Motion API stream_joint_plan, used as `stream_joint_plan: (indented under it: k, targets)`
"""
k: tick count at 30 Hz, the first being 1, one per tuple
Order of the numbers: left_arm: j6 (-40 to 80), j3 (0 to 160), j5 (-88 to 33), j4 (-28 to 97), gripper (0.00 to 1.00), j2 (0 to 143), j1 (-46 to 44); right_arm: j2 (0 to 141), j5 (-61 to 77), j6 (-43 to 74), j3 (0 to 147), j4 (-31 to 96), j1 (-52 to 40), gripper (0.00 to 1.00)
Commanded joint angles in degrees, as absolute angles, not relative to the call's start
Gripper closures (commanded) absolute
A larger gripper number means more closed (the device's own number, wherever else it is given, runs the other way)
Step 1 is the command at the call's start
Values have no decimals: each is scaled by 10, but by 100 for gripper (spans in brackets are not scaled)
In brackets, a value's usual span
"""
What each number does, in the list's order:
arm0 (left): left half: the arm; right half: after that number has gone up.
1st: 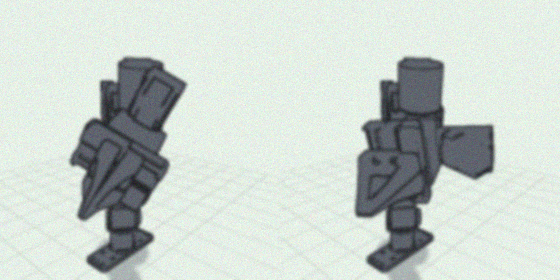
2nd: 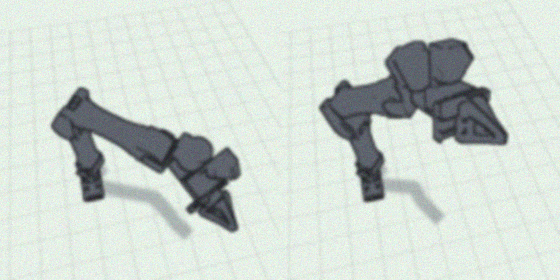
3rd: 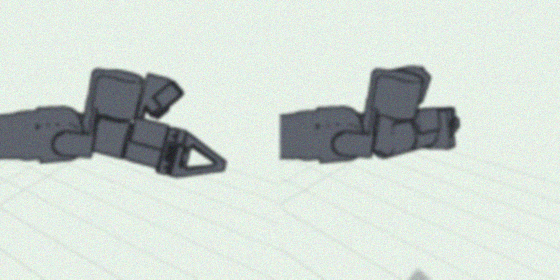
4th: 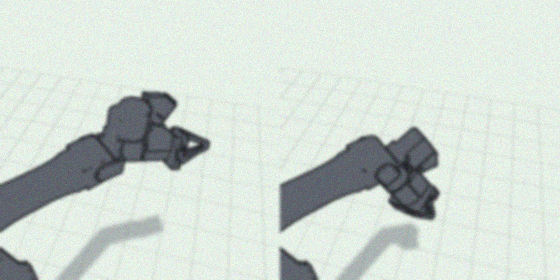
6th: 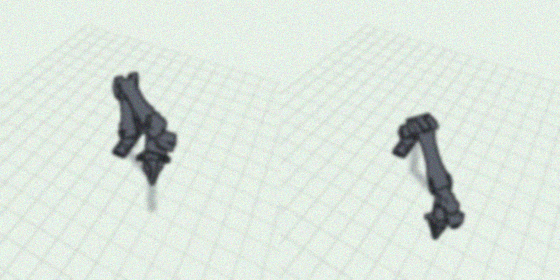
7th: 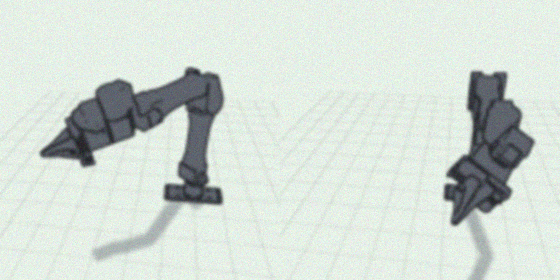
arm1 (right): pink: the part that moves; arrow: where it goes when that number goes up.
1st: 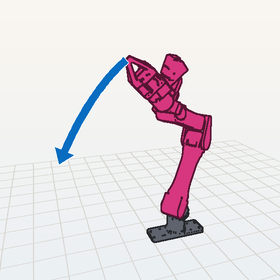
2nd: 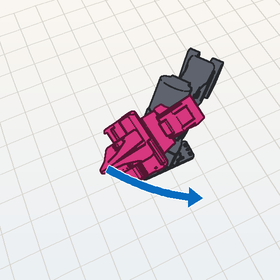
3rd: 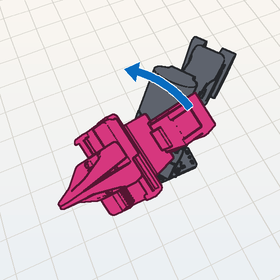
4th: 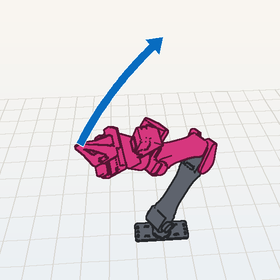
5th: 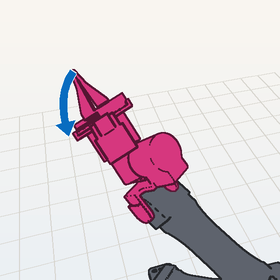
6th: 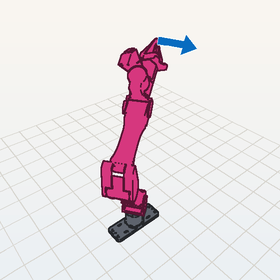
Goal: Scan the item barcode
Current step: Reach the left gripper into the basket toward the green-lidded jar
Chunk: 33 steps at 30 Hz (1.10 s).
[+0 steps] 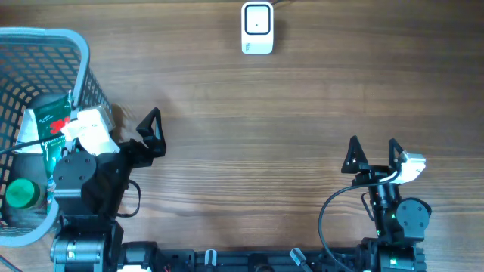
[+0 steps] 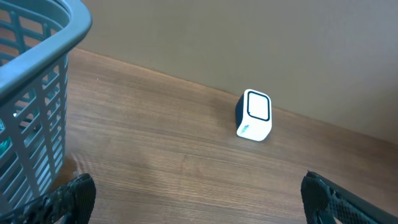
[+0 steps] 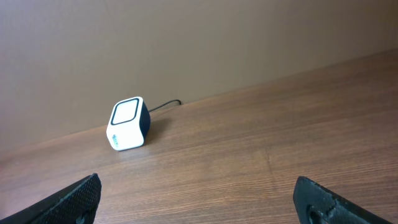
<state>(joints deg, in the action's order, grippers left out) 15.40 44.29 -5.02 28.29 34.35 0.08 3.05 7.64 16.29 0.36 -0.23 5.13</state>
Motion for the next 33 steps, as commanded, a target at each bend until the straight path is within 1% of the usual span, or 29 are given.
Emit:
stream_joint_plan:
  k: [1,6,8,9,11,14,17,20,23,29,33]
  targets:
    - [153,488,-42,285,0,348,4,31,72,167,3,-4,49,0]
    - [155,590,6,374,0,385,4,31,72,167,3,-4,49,0]
    - [155,637,50,404,0,408,4,31,72,167,3,-4,49,0]
    - [160,677,87,432,0,428,4,31,72,167,3,-4,49,0]
    - [160,738,121,467,0,460,4,31,72,167,3,-4,49,0]
    - [175,867,151,537,0,536,8,31,72,167,3,-4,49,0]
    - [190,938,166,576,0,590,27,31,72,167,3,-4,49,0]
    - [189,953,166,580,0,629,75,31,72,167,3,-4,49,0]
    - [185,953,166,582,0,645,98,31,72,167,3,-4,49,0]
    - [177,953,168,577,0,648,102,31,72,167,3,-4,49,0]
    - [190,953,234,547,0,650,110,31,72,167,3,-4,49,0]
